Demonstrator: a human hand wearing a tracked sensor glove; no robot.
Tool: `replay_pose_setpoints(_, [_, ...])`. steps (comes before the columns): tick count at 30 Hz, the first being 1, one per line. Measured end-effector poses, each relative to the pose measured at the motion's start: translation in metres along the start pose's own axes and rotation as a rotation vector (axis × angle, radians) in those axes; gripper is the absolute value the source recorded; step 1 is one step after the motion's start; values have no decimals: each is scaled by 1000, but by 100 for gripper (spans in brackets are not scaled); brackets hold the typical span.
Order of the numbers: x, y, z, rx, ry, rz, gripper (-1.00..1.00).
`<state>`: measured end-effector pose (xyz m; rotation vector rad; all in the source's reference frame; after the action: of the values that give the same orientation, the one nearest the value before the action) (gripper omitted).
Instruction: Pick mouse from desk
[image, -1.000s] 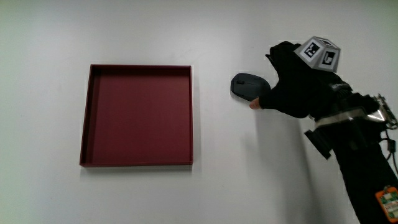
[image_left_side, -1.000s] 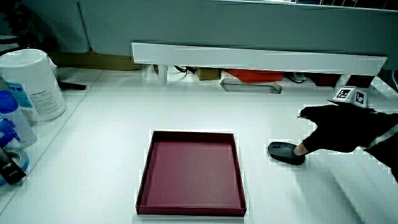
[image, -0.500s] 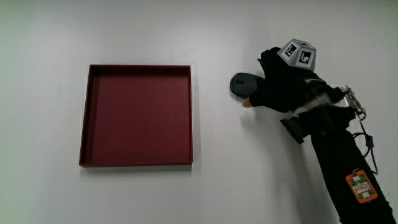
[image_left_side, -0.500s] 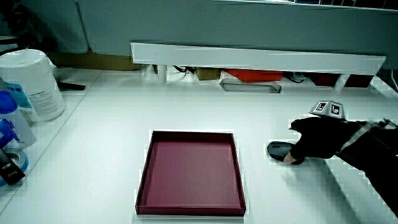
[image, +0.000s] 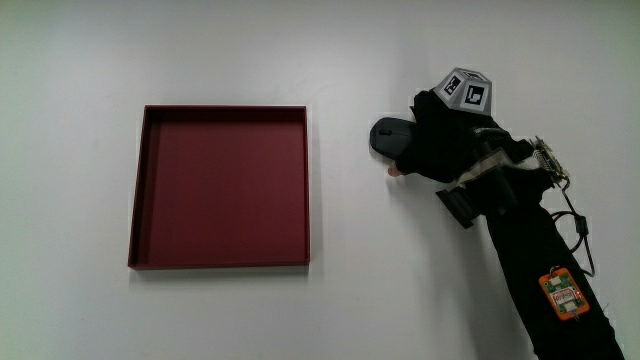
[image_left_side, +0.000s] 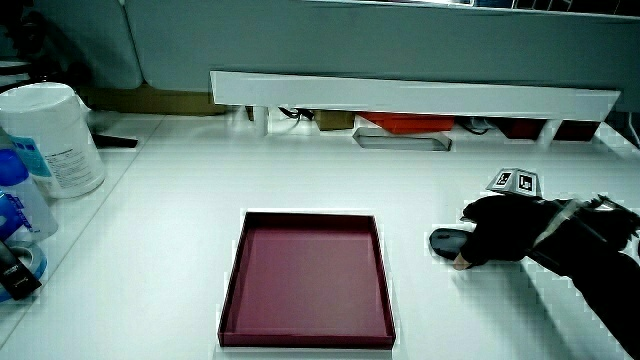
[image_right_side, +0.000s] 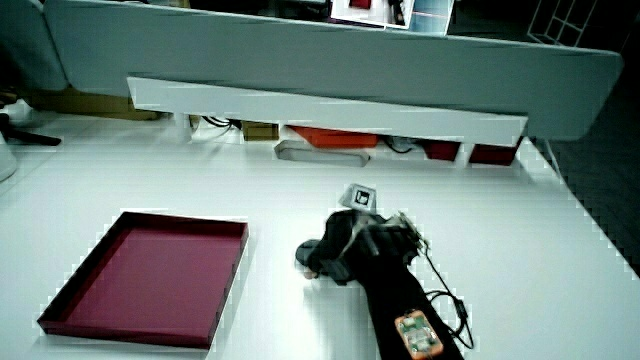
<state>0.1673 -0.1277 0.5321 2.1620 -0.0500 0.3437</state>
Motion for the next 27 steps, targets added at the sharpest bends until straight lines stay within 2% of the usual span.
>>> replay_pose_setpoints(1, [-2, -1, 0, 15, -6, 3, 26])
replay_pose_setpoints(10, [-3, 2, -2, 38, -22, -1, 74])
replay_pose_setpoints(15, [-4, -1, -1, 68, -34, 16, 100])
replay_pose_setpoints(18, [-5, -4, 2, 77, -19, 46, 100])
replay_pose_setpoints(19, [-1, 1, 1, 99, -34, 15, 100])
replay_pose_setpoints(21, [-6, -6, 7, 97, -29, 48, 100])
replay_pose_setpoints(25, [-14, -13, 17, 124, -45, 59, 100])
replay_pose_setpoints(27, [-22, -21, 24, 124, -42, 92, 100])
